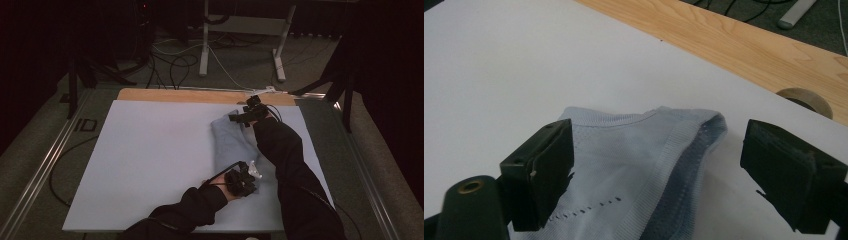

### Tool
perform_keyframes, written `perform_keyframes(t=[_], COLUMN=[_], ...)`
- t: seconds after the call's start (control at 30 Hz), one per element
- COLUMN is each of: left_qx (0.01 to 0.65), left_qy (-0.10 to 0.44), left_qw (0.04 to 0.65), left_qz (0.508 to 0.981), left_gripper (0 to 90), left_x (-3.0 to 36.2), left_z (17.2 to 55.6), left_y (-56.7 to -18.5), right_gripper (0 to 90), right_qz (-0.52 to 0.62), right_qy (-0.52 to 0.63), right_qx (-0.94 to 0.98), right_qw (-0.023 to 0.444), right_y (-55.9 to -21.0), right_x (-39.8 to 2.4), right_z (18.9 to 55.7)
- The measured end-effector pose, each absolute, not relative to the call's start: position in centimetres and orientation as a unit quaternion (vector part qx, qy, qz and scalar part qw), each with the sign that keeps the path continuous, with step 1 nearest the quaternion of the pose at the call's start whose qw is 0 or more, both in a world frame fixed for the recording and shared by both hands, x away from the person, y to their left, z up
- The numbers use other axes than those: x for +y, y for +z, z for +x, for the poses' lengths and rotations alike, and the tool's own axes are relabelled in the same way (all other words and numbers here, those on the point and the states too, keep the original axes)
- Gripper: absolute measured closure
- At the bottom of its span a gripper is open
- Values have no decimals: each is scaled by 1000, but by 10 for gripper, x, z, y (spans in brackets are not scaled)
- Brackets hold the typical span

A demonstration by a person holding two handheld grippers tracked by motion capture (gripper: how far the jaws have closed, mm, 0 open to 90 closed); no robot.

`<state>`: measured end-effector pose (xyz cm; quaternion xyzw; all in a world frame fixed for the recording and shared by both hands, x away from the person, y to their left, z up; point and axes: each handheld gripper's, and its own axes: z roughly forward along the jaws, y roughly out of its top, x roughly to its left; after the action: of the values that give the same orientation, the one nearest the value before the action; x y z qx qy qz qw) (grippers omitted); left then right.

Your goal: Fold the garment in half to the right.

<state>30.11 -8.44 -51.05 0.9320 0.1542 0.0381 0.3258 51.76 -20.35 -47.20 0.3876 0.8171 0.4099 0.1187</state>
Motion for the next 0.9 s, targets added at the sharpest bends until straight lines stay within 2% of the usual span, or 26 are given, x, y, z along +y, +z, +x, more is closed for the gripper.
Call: perform_keyframes(t=[0.23, 0.37, 0.6, 0.8, 0.9], left_qx=[150, 145, 138, 125, 123], left_qy=[38, 28, 4, -18, -9], left_qw=[341, 322, 330, 345, 365], left_qz=[927, 935, 934, 930, 923], left_gripper=[878, 859, 704, 648, 593], left_x=[-88, -93, -92, -83, -71], left_z=[296, 297, 297, 292, 288], left_y=[-507, -516, -516, -506, -496], right_gripper=[140, 139, 138, 135, 135], right_qz=[387, 386, 383, 381, 373], right_qy=[416, 416, 416, 423, 414], right_qx=[815, 816, 817, 813, 820], right_qw=[114, 114, 113, 123, 131], right_y=[-470, -470, -472, -469, -467], right_x=[-202, -201, -199, -198, -198], right_z=[518, 518, 519, 518, 518])
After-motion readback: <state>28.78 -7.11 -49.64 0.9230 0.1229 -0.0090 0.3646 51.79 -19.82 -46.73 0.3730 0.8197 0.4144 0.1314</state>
